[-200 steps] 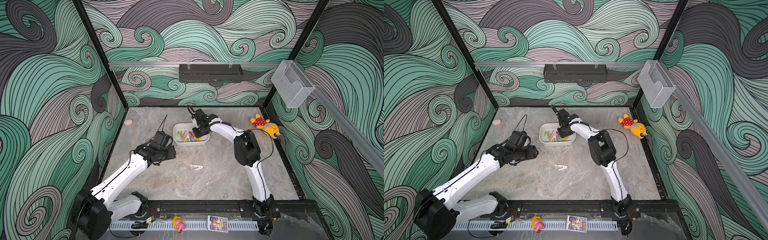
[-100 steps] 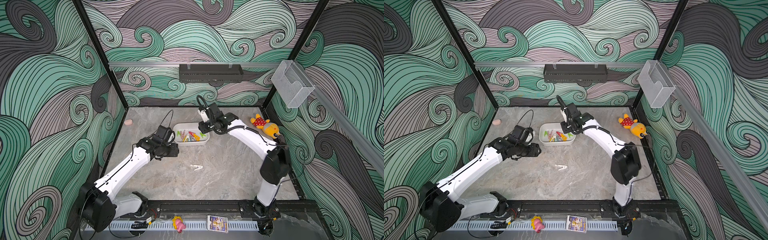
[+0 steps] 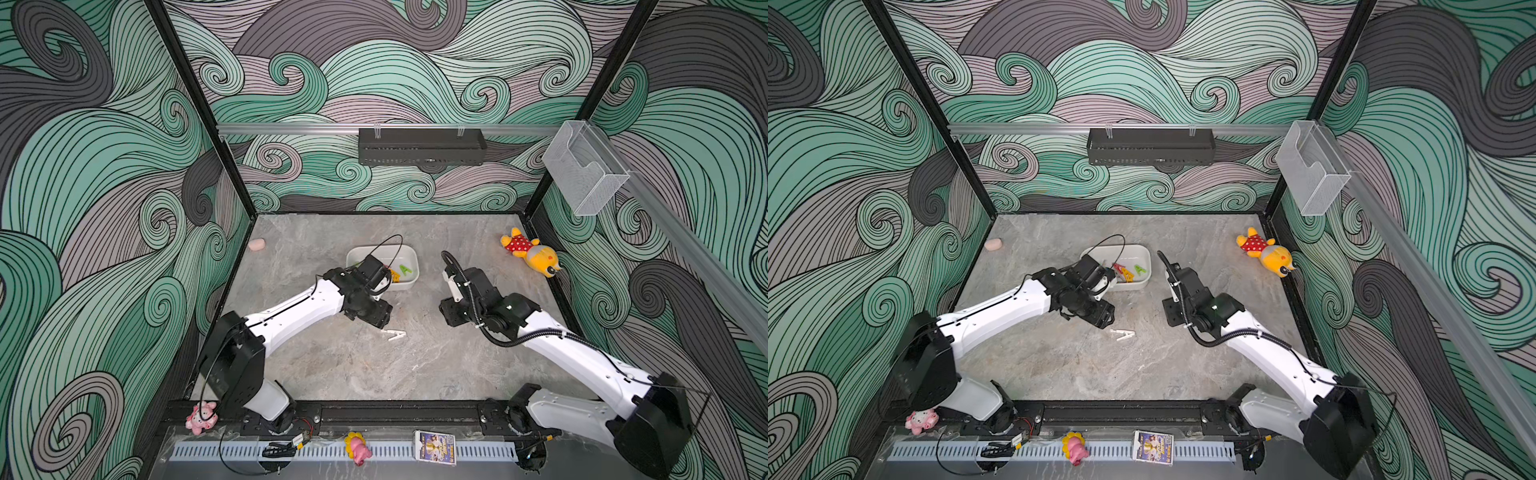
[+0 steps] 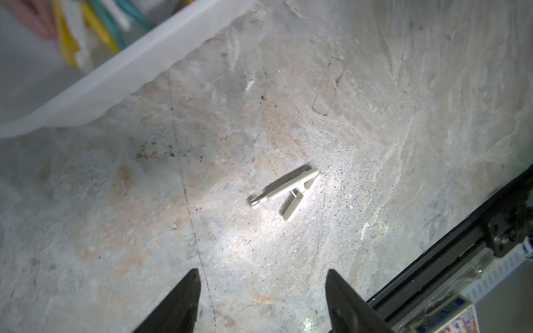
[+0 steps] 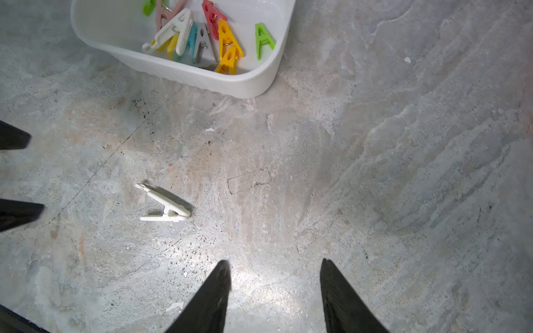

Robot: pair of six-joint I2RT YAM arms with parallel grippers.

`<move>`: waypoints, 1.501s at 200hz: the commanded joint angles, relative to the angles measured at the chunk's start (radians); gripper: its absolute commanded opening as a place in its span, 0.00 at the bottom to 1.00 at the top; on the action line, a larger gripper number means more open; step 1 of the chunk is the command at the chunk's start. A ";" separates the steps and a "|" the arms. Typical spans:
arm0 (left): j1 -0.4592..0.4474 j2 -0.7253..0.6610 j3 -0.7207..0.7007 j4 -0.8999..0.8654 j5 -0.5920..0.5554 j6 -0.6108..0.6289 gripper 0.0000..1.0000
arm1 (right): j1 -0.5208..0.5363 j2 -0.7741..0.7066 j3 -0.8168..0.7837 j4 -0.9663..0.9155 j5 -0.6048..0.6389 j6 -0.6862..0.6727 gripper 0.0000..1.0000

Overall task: Put the clothespins into the storage box
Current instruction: Pick up the clothespin from the center of the board.

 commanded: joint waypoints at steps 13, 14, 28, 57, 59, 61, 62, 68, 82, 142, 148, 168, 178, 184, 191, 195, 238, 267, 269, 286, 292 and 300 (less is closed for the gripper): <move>-0.071 0.133 0.113 -0.013 -0.019 0.218 0.70 | -0.007 -0.043 -0.027 -0.039 0.076 0.026 0.58; -0.073 0.137 0.115 -0.013 -0.020 0.222 0.70 | -0.007 -0.043 -0.028 -0.042 0.077 0.025 0.58; -0.091 0.180 0.140 -0.012 -0.027 0.279 0.70 | -0.009 -0.062 -0.053 -0.058 0.088 0.031 0.58; -0.125 0.218 0.120 0.025 -0.054 0.346 0.69 | -0.019 -0.121 -0.099 -0.072 0.109 0.044 0.61; -0.125 0.218 0.117 0.029 -0.054 0.347 0.69 | -0.021 -0.125 -0.100 -0.070 0.111 0.046 0.61; -0.124 0.219 0.114 0.032 -0.054 0.349 0.69 | -0.021 -0.129 -0.102 -0.070 0.113 0.046 0.61; -0.125 0.219 0.113 0.034 -0.054 0.349 0.69 | -0.021 -0.131 -0.104 -0.070 0.115 0.047 0.61; -0.126 0.226 0.105 0.040 -0.054 0.355 0.69 | -0.023 -0.140 -0.109 -0.072 0.119 0.050 0.62; -0.136 0.248 0.106 0.034 -0.066 0.375 0.68 | -0.027 -0.155 -0.120 -0.069 0.125 0.056 0.62; -0.176 0.333 0.118 0.064 -0.130 0.403 0.68 | -0.030 -0.131 -0.138 -0.051 0.100 0.069 0.68; -0.177 0.343 0.120 0.066 -0.135 0.406 0.68 | -0.032 -0.131 -0.141 -0.049 0.100 0.071 0.68; -0.177 0.366 0.128 0.068 -0.163 0.406 0.67 | -0.032 -0.130 -0.143 -0.045 0.100 0.072 0.68; -0.177 0.374 0.130 0.068 -0.167 0.408 0.67 | -0.032 -0.129 -0.142 -0.044 0.102 0.073 0.68; -0.177 0.377 0.130 0.072 -0.167 0.408 0.67 | -0.033 -0.129 -0.144 -0.043 0.102 0.073 0.68; -0.177 0.382 0.130 0.073 -0.170 0.408 0.67 | -0.032 -0.130 -0.146 -0.043 0.103 0.074 0.68; -0.177 0.385 0.130 0.073 -0.171 0.408 0.66 | -0.033 -0.130 -0.148 -0.043 0.104 0.074 0.68; -0.177 0.425 0.141 0.049 -0.183 0.385 0.59 | -0.039 -0.133 -0.156 -0.041 0.111 0.071 0.68; -0.177 0.414 0.124 0.027 -0.187 0.353 0.49 | -0.044 -0.146 -0.172 -0.026 0.112 0.069 0.68; -0.177 0.412 0.124 0.027 -0.186 0.351 0.48 | -0.044 -0.146 -0.173 -0.023 0.112 0.069 0.68; -0.178 0.407 0.120 0.013 -0.186 0.333 0.42 | -0.047 -0.142 -0.173 -0.015 0.108 0.064 0.69; -0.178 0.407 0.122 0.003 -0.187 0.327 0.40 | -0.049 -0.139 -0.171 -0.015 0.108 0.065 0.69; -0.178 0.406 0.123 -0.006 -0.186 0.321 0.37 | -0.047 -0.136 -0.168 -0.016 0.106 0.063 0.69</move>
